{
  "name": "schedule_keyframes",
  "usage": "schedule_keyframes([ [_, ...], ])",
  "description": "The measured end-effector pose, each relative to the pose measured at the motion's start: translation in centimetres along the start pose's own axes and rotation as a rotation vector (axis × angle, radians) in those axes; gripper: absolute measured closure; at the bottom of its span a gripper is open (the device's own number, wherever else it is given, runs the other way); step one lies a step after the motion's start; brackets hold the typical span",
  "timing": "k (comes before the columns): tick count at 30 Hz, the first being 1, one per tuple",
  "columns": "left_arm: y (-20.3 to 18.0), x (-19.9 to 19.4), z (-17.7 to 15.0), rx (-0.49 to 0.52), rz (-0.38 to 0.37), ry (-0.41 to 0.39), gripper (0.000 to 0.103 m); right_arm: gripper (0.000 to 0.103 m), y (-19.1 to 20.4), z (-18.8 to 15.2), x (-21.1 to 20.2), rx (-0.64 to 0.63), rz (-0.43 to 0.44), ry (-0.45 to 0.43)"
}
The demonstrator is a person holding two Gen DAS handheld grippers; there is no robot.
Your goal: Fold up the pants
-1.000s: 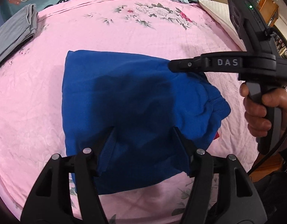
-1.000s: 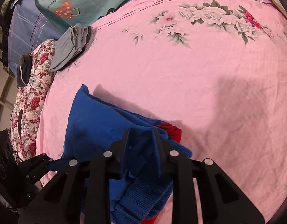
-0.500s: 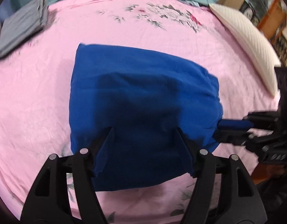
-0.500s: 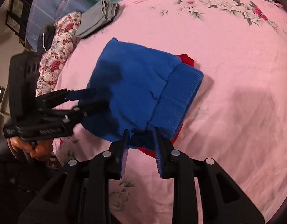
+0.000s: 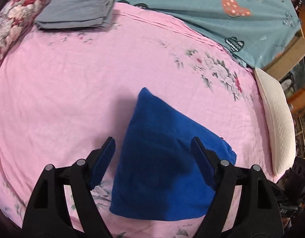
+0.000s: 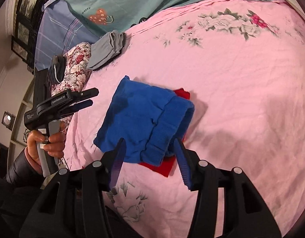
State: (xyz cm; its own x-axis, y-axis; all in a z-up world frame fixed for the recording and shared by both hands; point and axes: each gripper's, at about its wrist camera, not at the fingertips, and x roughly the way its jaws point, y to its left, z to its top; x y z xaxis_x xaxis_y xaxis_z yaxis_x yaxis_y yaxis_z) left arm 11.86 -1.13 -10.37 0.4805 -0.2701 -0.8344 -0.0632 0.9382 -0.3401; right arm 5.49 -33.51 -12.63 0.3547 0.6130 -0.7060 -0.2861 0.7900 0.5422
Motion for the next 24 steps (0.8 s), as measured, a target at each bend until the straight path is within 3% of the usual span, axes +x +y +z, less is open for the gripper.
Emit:
schedule_keyframes([
  [4, 0.1, -0.3, -3.6, 0.013, 0.072, 0.013, 0.023, 0.051, 2.3, 4.1, 1.6, -0.107, 0.05, -0.003],
  [8, 2.1, -0.1, -6.7, -0.014, 0.117, 0.061, 0.028, 0.051, 5.6, 9.9, 6.5, -0.215, 0.125, 0.041],
  [10, 3.0, -0.5, -7.5, -0.024, 0.099, 0.076, 0.043, 0.051, 6.4, 13.0, 10.1, -0.227, 0.149, 0.103],
  [12, 4.2, -1.2, -7.8, -0.05, 0.071, 0.065, 0.049, 0.051, 6.9, 15.2, 13.2, -0.237, 0.148, 0.163],
  [18, 6.2, 0.0, -8.3, -0.09, -0.007, 0.122, 0.05, 0.051, 7.8, 18.2, 21.5, -0.289, 0.074, 0.367],
  [24, 6.8, 1.2, -8.6, -0.099, -0.112, 0.156, 0.05, 0.051, 6.9, 18.2, 24.0, -0.299, 0.093, 0.485],
])
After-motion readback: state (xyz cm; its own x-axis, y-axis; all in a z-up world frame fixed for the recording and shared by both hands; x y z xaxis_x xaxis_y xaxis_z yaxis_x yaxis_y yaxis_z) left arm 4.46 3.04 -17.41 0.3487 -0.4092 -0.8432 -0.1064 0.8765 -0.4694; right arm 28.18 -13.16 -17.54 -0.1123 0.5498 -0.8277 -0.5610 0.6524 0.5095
